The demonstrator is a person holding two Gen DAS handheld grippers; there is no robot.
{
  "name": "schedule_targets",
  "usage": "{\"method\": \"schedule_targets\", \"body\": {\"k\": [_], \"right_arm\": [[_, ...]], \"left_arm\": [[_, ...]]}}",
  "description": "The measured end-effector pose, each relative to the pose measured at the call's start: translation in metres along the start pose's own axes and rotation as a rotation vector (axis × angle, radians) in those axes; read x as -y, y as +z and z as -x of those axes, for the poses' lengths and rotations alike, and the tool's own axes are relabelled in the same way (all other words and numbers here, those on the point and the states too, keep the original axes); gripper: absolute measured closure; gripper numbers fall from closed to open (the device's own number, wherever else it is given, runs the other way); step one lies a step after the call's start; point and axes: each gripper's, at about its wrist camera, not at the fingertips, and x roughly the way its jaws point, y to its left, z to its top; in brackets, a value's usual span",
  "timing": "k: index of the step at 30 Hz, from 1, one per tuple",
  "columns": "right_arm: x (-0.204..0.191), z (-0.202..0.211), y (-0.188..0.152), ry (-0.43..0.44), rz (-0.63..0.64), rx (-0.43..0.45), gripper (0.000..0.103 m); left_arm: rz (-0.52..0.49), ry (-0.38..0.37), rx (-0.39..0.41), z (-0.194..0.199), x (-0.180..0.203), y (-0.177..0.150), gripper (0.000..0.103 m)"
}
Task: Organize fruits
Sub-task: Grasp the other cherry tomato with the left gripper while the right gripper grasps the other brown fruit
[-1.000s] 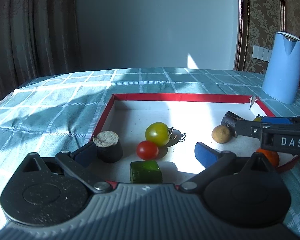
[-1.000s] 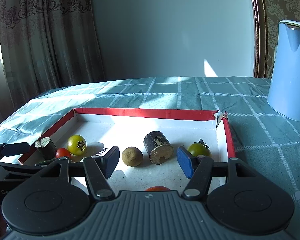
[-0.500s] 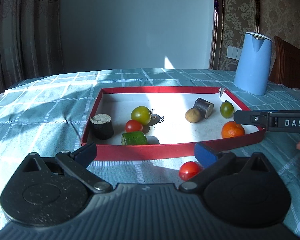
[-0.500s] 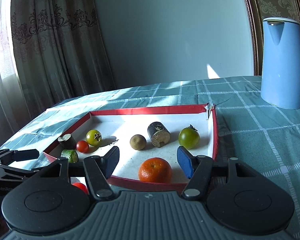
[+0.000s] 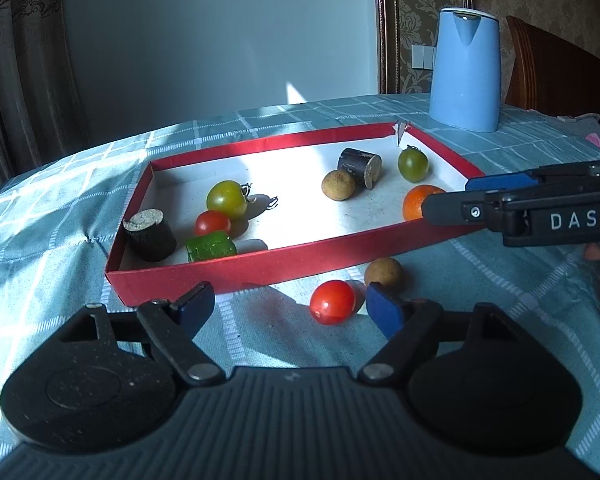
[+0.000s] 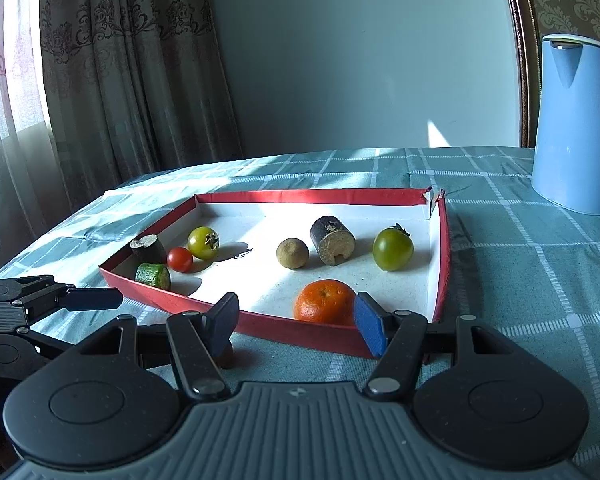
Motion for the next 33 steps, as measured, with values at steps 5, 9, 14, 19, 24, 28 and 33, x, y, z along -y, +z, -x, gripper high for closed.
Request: {"method": "schedule_targets", "body": {"k": [5,9,14,19,24,28,33], "right_arm": [[-0.007,-0.001,-0.002,-0.009,0.035,-0.001,0.040],[-0.008,-0.001,-0.002,-0.013,0.039,0.001,0.040],[-0.010,-0.001,-0.003,-0.018,0.053,0.002,0.040],[-0.017,0.000,-0.004,-0.024,0.085,0.001,0.040],[-0.027,-0.001,-0.008,-0.034,0.139,0.000,0.040],[-0.037,-0.002,-0.011,-0.044,0.181,-0.004,0.038],[-0.053,0.004,-0.017,-0.010,0.235,0.004,0.039]], "left_arm": [[-0.010,-0.016,-0.020,-0.007,0.003,0.001,0.045],[-0.045,-0.063,-0.009,-0.004,0.009,0.000,0.073],[-0.074,-0.078,-0.012,-0.003,0.015,-0.001,0.080],[-0.051,-0.052,-0.001,-0.001,0.009,-0.001,0.081],[0.002,-0.026,0.006,0.003,-0.004,0.000,0.081],[0.037,0.009,-0.028,0.001,-0.014,-0.001,0.081],[0.088,0.013,-0.025,0.003,-0.025,-0.001,0.081]]}}
